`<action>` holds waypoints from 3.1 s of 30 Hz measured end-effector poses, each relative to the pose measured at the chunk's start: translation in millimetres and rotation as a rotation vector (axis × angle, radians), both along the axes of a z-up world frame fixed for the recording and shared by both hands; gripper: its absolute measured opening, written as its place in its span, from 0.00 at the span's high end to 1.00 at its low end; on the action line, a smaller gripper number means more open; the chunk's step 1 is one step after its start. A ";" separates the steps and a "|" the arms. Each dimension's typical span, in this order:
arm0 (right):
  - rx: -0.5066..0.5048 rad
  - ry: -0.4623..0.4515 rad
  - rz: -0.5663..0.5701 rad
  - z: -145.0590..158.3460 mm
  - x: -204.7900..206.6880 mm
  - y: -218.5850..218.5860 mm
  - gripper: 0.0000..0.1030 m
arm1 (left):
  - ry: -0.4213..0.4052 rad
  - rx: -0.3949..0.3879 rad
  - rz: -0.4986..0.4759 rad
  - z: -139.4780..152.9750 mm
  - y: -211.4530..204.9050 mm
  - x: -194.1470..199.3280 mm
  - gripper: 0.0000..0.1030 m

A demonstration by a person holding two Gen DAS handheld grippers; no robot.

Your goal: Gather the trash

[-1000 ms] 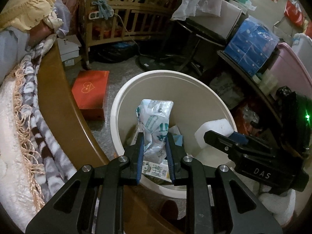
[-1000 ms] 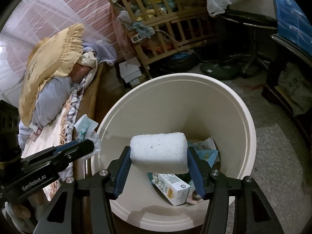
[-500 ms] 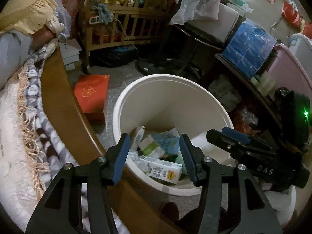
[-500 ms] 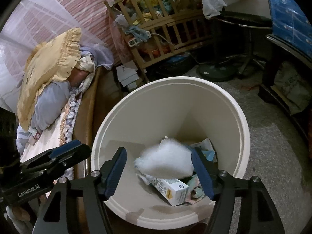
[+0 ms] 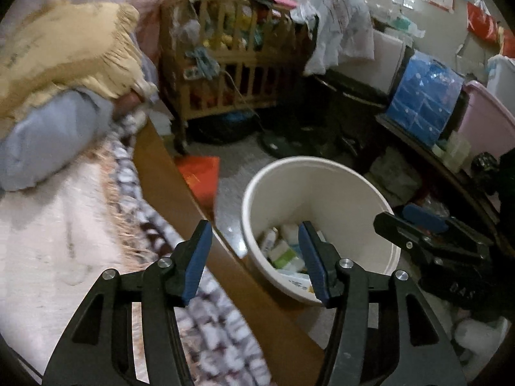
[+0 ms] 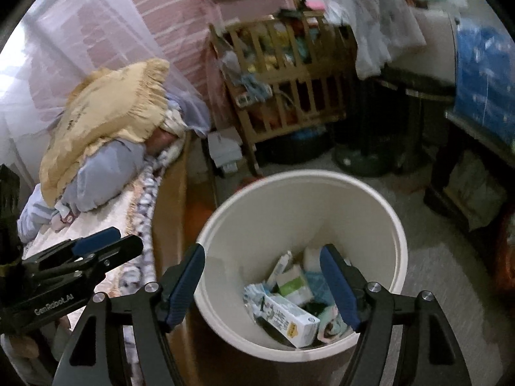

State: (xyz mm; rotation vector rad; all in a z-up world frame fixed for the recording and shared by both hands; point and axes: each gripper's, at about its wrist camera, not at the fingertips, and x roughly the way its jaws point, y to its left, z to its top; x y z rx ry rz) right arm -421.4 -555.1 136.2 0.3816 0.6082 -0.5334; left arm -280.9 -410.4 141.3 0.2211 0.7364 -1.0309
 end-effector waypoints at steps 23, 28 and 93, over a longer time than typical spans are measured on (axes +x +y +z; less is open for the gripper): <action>-0.211 -0.112 0.033 71.7 -14.8 91.7 0.25 | -0.156 -0.143 0.154 63.8 95.5 -22.0 0.47; -0.232 -0.119 0.019 77.3 -16.5 96.3 0.25 | -0.164 -0.151 0.158 63.4 98.1 -25.6 0.47; -0.217 -0.084 0.020 65.5 -17.7 92.4 0.19 | -0.156 -0.127 0.145 53.5 90.7 -25.0 0.47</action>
